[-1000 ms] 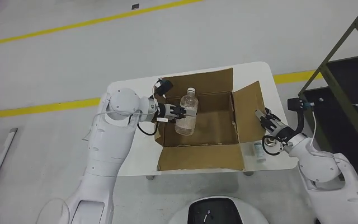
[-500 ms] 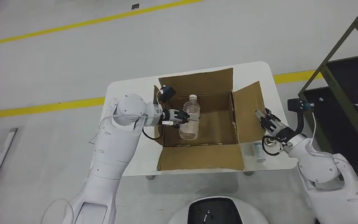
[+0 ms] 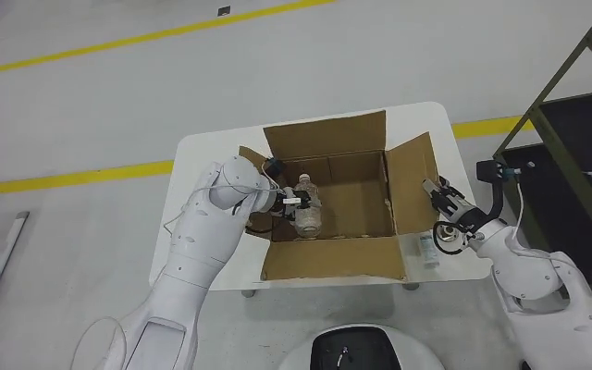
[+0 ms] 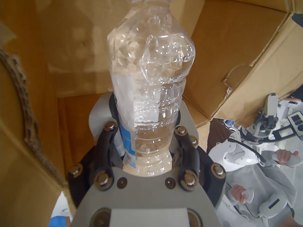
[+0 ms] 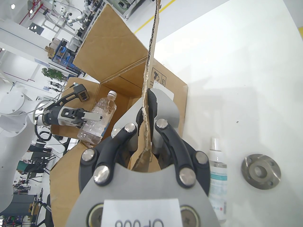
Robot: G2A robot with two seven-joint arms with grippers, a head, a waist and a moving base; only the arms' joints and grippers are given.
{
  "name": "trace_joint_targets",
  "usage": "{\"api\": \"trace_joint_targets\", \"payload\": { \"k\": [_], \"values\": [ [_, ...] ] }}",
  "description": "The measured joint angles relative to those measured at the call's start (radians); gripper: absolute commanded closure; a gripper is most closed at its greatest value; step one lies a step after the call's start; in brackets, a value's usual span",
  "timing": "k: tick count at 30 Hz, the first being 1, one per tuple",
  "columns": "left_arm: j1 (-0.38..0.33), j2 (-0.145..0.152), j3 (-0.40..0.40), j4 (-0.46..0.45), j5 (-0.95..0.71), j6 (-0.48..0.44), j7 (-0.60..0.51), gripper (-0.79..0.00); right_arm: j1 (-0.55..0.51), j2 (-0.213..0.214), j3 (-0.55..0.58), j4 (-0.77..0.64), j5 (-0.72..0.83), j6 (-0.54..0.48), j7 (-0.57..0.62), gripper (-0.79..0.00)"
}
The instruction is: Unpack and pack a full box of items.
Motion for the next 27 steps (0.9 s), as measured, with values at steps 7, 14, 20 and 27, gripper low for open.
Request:
{"api": "trace_joint_targets", "payload": {
  "k": [7,14,20,27],
  "values": [
    [-0.017,-0.011,0.058,0.003,0.05,0.015,0.015,0.0,0.004,0.004,-0.012,-0.001,-0.002,-0.006,0.01,0.0],
    [-0.054,-0.031,0.127,0.045,0.104,0.028,0.021,0.0,0.002,0.008,-0.016,-0.003,0.001,-0.008,0.014,0.0],
    [-0.09,-0.057,0.189,0.121,0.13,0.036,0.004,0.0,-0.004,0.011,-0.021,-0.013,0.005,-0.009,0.014,0.0],
    [-0.125,-0.092,0.239,0.213,0.141,0.039,0.036,0.0,-0.01,0.014,-0.026,-0.039,0.014,-0.005,0.019,0.0]
  ]
}}
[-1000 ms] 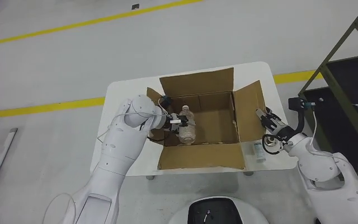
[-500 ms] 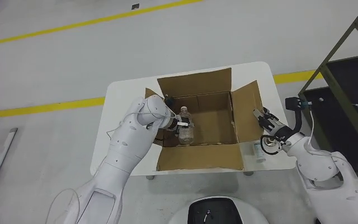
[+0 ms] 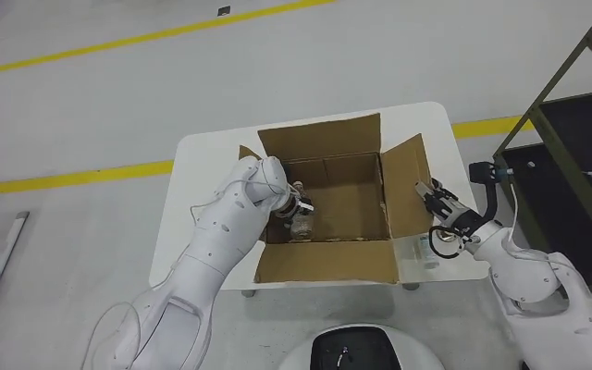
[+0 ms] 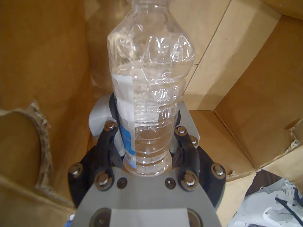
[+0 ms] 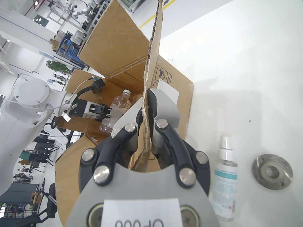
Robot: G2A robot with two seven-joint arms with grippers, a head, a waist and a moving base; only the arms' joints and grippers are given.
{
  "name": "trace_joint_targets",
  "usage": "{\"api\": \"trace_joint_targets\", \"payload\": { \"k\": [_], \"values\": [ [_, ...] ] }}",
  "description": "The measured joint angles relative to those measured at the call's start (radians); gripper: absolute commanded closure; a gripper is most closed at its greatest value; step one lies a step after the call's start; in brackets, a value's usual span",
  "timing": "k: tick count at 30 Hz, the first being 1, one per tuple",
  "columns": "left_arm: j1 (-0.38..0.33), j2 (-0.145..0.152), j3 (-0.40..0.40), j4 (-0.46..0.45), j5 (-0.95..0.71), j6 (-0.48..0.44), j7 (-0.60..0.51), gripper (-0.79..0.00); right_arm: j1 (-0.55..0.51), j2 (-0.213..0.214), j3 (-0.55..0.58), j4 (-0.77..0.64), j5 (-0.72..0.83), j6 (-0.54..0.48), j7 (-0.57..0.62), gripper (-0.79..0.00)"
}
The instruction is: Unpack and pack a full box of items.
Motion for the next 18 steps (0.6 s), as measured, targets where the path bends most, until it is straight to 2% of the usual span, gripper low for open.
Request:
{"api": "trace_joint_targets", "payload": {
  "k": [8,9,10,11,16,18],
  "values": [
    [-0.018,-0.037,0.033,0.089,-0.015,-0.024,0.033,0.0,-0.015,0.005,0.0,-0.005,-0.001,0.001,0.003,0.0],
    [-0.021,-0.042,0.036,0.099,-0.017,-0.028,0.034,-0.086,-0.017,0.005,0.001,-0.007,0.0,0.002,0.004,0.0],
    [-0.023,-0.045,0.039,0.105,-0.019,-0.031,0.034,-0.323,-0.018,0.006,0.002,-0.007,0.0,0.002,0.004,0.0],
    [-0.024,-0.048,0.041,0.111,-0.021,-0.033,0.033,-0.776,-0.019,0.007,0.003,-0.007,0.0,0.002,0.004,0.0],
    [-0.037,-0.061,0.045,0.128,-0.029,-0.045,0.028,-0.785,-0.021,0.01,0.005,-0.009,0.002,0.005,0.005,-0.062],
    [-0.043,-0.063,0.043,0.123,-0.027,-0.051,0.026,-0.785,-0.019,0.011,0.005,-0.009,0.002,0.006,0.005,-0.135]
  ]
}}
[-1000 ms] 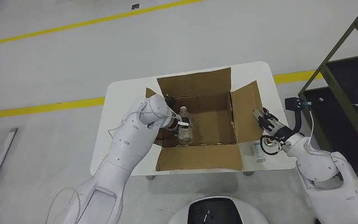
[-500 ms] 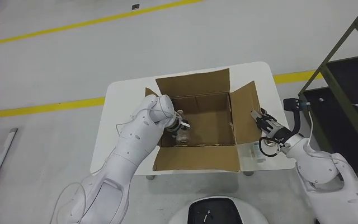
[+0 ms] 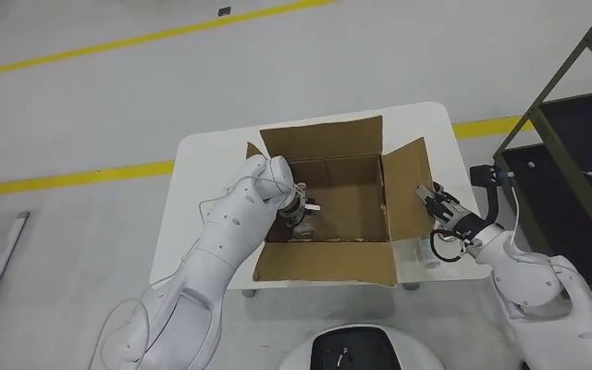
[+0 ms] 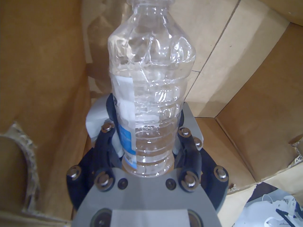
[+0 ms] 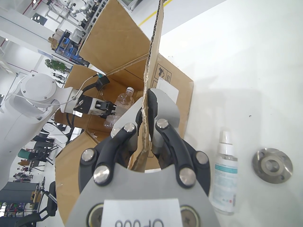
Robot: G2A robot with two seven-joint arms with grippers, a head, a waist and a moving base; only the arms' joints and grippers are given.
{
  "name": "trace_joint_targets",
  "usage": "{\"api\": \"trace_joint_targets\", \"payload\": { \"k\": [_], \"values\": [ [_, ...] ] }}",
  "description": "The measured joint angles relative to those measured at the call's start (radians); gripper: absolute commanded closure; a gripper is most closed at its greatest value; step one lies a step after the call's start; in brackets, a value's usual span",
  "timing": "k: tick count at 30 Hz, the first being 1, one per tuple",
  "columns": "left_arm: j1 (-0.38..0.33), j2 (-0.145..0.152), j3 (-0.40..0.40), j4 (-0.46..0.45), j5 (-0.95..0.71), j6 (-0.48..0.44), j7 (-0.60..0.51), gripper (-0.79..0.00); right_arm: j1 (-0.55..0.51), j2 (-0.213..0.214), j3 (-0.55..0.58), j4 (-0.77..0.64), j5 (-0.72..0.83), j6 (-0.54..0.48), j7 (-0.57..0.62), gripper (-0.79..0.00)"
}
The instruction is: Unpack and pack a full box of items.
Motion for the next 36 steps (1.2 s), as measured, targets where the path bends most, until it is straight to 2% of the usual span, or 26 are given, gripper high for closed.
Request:
{"api": "trace_joint_targets", "payload": {
  "k": [5,10,14,19,21,23,27,30,36],
  "values": [
    [-0.006,0.001,-0.012,-0.018,0.005,0.005,-0.004,-0.785,0.007,0.003,-0.002,0.002,-0.002,0.001,0.003,-0.185],
    [-0.002,0.011,-0.044,-0.067,-0.012,-0.009,-0.008,-0.785,0.012,0.005,-0.007,0.003,-0.003,0.002,0.002,-0.172],
    [0.005,0.031,-0.088,-0.139,-0.023,-0.038,-0.014,-0.785,0.016,0.007,-0.006,0.004,-0.003,0.004,-0.001,-0.166],
    [0.044,0.074,-0.183,-0.292,-0.027,-0.052,-0.028,-0.785,0.029,0.01,0.005,0.011,-0.002,0.005,-0.001,-0.129],
    [0.071,0.098,-0.228,-0.369,-0.001,-0.037,-0.037,-0.785,0.037,0.012,0.008,0.018,-0.001,0.005,-0.002,-0.089],
    [0.099,0.12,-0.272,-0.441,0.03,-0.017,-0.049,-0.785,0.046,0.013,0.009,0.024,0.0,0.004,-0.003,0.0],
    [0.185,0.173,-0.388,-0.605,0.112,0.034,-0.074,-0.785,0.066,0.014,0.005,0.047,0.0,0.005,-0.006,0.0],
    [0.253,0.207,-0.468,-0.698,0.158,0.03,-0.076,-0.785,0.077,0.015,-0.004,0.061,-0.006,0.006,-0.01,0.0],
    [0.359,0.256,-0.582,-0.835,0.212,0.03,-0.077,-0.785,0.088,0.017,-0.023,0.091,-0.026,0.005,-0.017,0.0]
  ]
}}
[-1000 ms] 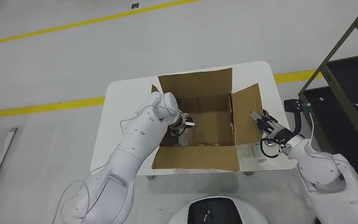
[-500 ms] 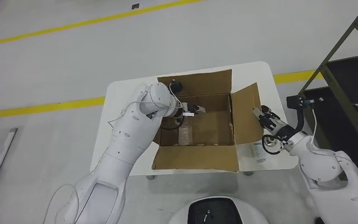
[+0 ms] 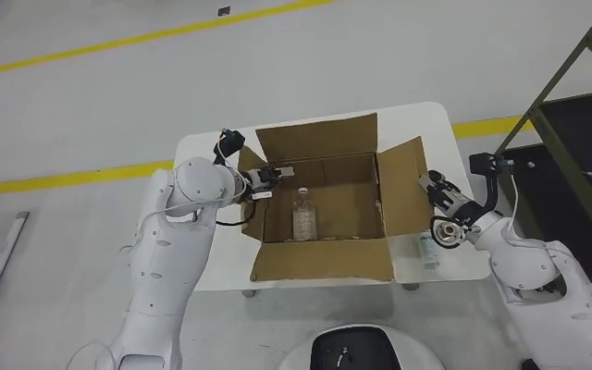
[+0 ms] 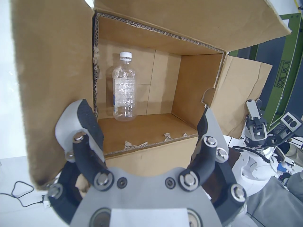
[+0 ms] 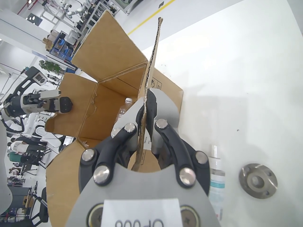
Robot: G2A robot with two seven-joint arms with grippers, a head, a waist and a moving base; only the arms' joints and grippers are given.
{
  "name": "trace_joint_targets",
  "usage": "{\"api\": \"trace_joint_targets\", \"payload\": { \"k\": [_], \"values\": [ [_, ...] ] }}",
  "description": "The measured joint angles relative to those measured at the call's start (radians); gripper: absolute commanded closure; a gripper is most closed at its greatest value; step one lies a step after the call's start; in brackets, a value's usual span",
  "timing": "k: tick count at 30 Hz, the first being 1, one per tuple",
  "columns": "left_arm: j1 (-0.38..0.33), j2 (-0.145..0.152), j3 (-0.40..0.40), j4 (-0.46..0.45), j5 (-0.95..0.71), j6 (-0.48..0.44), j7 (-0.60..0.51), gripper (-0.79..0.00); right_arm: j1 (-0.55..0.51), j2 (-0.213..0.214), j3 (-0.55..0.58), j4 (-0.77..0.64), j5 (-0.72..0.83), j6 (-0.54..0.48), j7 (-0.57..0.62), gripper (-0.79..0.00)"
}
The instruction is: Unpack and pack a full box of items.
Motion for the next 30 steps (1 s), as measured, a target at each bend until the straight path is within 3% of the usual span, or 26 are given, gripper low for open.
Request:
{"api": "trace_joint_targets", "payload": {
  "k": [14,15,17,18,19,30],
  "values": [
    [0.085,0.042,-0.053,-0.083,0.053,0.067,0.067,-0.785,0.036,0.002,-0.032,0.058,-0.015,0.012,-0.014,-0.025],
    [0.09,0.044,-0.058,-0.093,0.047,0.075,0.075,-0.785,0.037,0.002,-0.034,0.059,-0.015,0.013,-0.014,-0.206],
    [0.094,0.046,-0.068,-0.111,0.037,0.082,0.082,-0.785,0.039,0.002,-0.037,0.058,-0.012,0.015,-0.014,-0.385],
    [0.095,0.048,-0.075,-0.125,0.036,0.086,0.086,-0.785,0.039,0.002,-0.037,0.054,-0.01,0.018,-0.014,-0.677],
    [0.096,0.049,-0.082,-0.135,0.033,0.089,0.089,-0.785,0.038,0.003,-0.037,0.049,-0.008,0.02,-0.013,-0.785],
    [0.099,0.052,-0.092,-0.151,0.02,0.088,0.088,-0.785,-0.025,0.013,0.038,-0.134,-0.082,0.044,-0.096,-0.785]
  ]
}}
